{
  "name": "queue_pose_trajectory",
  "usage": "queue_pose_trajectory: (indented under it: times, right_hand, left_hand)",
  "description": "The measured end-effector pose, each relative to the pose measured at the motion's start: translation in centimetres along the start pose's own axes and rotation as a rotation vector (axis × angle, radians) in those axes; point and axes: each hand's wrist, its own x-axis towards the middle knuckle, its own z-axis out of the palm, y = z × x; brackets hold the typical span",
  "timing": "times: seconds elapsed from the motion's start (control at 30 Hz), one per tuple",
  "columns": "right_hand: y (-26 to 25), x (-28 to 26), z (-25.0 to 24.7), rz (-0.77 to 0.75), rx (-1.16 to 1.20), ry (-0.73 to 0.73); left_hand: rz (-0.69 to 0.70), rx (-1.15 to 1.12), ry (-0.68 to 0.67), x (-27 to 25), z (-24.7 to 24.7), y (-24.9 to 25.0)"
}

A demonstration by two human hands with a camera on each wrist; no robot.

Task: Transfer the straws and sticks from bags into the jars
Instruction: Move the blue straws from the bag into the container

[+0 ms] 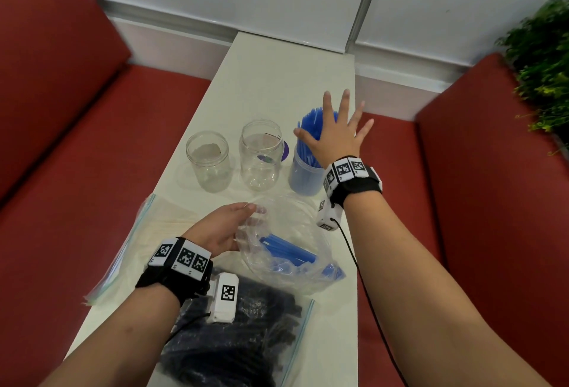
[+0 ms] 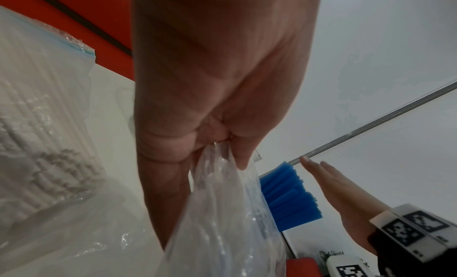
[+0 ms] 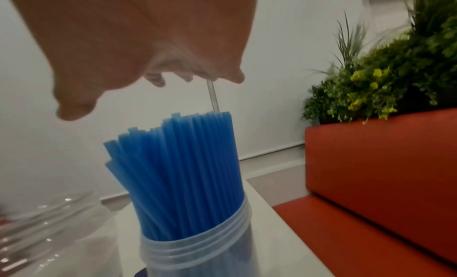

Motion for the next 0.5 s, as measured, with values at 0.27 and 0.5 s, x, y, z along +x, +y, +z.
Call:
queue_pose_trajectory:
  times: [0.27,0.5]
  right_hand:
    - [0.1,-0.5,1.6,0.05,0.091,0.013]
    - [0.3,0.5,-0.6,0.02,0.293,0.207]
  left_hand:
    - [-0.019,0.004,0.017,0.0,-0.6,0.0]
    - [-0.011,-0.013,0.013,0.4,-1.0,-0.1]
